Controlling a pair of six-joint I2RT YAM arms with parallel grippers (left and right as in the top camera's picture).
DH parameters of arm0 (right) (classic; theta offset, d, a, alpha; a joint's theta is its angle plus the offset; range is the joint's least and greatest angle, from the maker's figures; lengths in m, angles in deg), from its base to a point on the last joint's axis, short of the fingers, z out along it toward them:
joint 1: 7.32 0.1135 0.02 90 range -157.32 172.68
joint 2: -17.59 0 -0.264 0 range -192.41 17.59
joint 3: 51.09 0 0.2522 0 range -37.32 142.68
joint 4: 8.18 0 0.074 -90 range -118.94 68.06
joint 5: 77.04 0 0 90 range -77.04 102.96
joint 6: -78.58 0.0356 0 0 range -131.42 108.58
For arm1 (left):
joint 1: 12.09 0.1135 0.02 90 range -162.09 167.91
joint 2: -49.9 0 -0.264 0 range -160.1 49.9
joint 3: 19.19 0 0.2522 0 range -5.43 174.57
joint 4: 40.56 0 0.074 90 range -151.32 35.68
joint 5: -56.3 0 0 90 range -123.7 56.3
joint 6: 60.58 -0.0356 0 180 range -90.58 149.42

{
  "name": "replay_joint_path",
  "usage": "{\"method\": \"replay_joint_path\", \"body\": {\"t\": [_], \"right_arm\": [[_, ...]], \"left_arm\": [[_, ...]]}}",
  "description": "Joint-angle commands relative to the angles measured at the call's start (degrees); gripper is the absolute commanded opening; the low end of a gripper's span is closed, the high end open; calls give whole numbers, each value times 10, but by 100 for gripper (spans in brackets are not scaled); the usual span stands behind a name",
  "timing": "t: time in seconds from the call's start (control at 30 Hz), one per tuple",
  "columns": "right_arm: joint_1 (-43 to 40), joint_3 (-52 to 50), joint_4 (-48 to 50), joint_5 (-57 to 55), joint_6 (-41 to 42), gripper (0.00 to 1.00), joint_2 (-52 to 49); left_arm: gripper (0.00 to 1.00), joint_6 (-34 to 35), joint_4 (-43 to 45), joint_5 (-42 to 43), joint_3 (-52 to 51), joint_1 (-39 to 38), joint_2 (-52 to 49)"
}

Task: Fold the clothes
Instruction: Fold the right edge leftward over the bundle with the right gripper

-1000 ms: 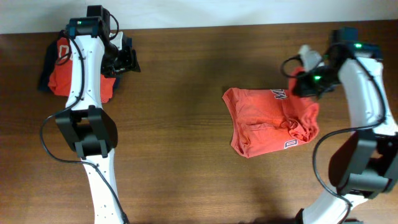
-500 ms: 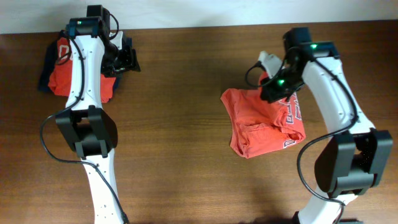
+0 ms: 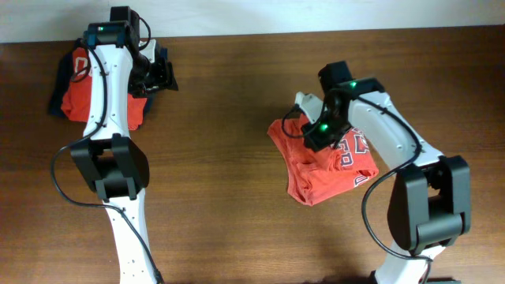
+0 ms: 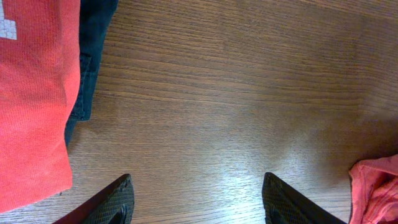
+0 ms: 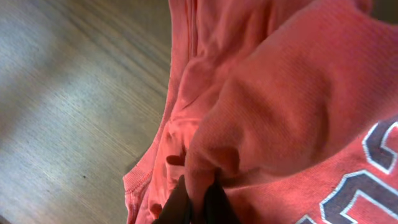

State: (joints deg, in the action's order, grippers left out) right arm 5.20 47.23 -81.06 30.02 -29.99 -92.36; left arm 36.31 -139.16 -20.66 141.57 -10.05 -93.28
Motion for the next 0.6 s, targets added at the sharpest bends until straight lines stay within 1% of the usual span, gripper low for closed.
{"method": "replay_joint_path", "body": {"t": [0.0,0.27,0.57], "right_arm": [[21,-17,7,3,10,4,-1],[55,-41,20,2,8,4,-1],[66,-87,30,3,8,4,-1]], "left_arm": [[66,-7,0,-4,4,0,-3],[66,-7,0,-4,4,-2,-3],[66,-7,2,-4,4,-2,-3]]}}
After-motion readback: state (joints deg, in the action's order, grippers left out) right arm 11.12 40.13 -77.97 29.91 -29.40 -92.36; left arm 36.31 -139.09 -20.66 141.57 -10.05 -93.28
